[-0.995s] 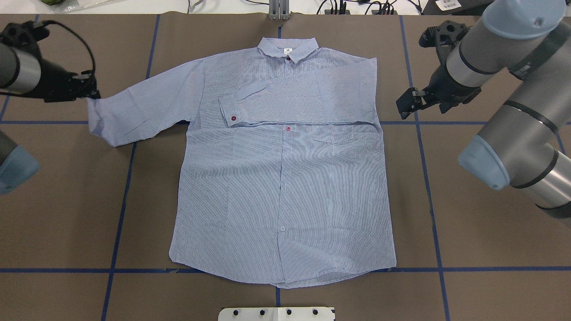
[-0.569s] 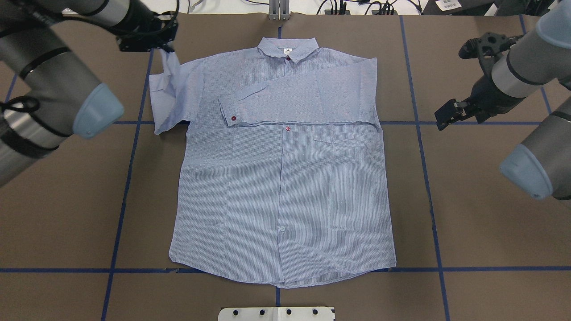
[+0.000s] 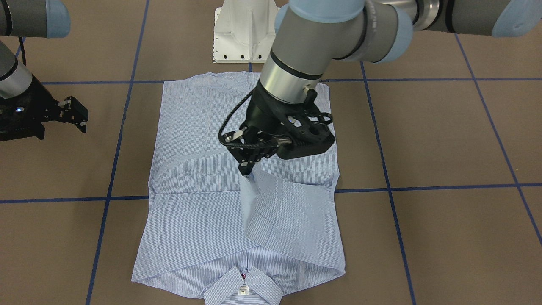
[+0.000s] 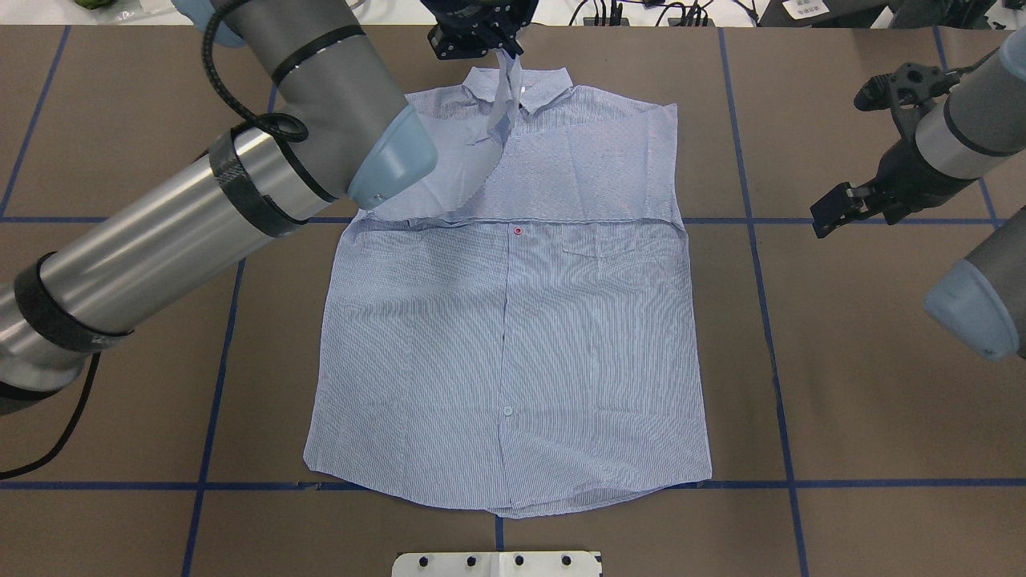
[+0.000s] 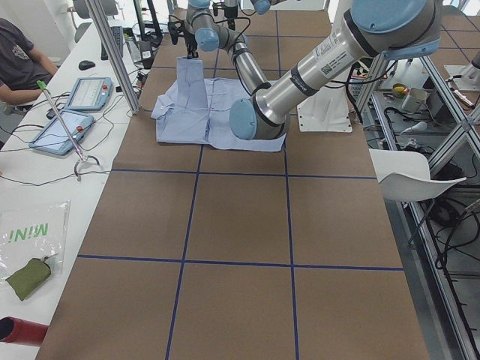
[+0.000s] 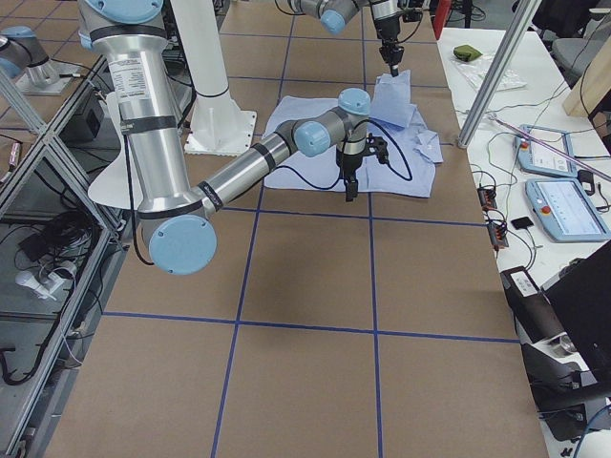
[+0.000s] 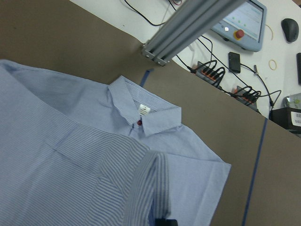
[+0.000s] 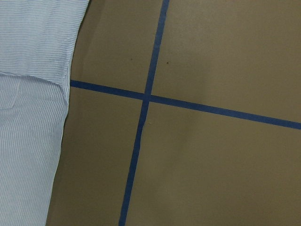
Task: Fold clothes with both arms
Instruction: 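Fold the held sleeve across the shirt front with the left gripper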
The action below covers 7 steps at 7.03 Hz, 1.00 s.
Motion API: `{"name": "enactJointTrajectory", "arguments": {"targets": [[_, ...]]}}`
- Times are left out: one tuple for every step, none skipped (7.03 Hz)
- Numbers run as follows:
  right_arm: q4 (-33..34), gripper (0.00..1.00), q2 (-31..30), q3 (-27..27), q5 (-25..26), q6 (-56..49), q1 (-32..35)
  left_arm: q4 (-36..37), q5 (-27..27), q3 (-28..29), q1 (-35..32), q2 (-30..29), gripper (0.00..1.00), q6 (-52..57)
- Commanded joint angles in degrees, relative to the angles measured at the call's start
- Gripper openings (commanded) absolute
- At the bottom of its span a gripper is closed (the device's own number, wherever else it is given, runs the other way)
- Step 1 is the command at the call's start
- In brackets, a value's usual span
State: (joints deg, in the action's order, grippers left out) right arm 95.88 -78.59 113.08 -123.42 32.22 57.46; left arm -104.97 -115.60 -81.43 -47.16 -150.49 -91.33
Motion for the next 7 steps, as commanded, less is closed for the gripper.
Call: {"name": "enactJointTrajectory", "arguments": {"targets": [[0.0,1.0,-0.33,-0.05,0.02,-0.05,0.29,-3.47,0.46,2.31,3.11,-0.24,0.0,-1.56],[0.0,1.0,-0.33,-0.14,0.11,-0.05,0.29,-7.15,0.55,5.37,4.17,-0.15,0.0,-3.05],[0.0,1.0,-0.42,-0.4,0.11,-0.05,0.29,-13.01,3.25,9.76,6.53,-0.32,0.0,-5.15],[0.0,1.0,-0.33,-0.66,0.11,0.04,0.29,-18.64,8.59,13.89,10.38,-0.59,0.0,-6.04],[0.0,1.0,-0.33,-1.36,0.11,0.13,0.2,-22.87,11.77,17.67,14.25,-1.02,0.0,-6.31],[0.09,1.0,-0.16,-1.54,-0.24,0.3,0.2,-23.26,12.93,18.67,18.55,-1.12,0.0,-5.97],[0.09,1.0,0.28,-2.15,-1.81,1.09,0.2,-24.14,13.73,18.33,21.2,-1.55,0.66,-6.05]]}}
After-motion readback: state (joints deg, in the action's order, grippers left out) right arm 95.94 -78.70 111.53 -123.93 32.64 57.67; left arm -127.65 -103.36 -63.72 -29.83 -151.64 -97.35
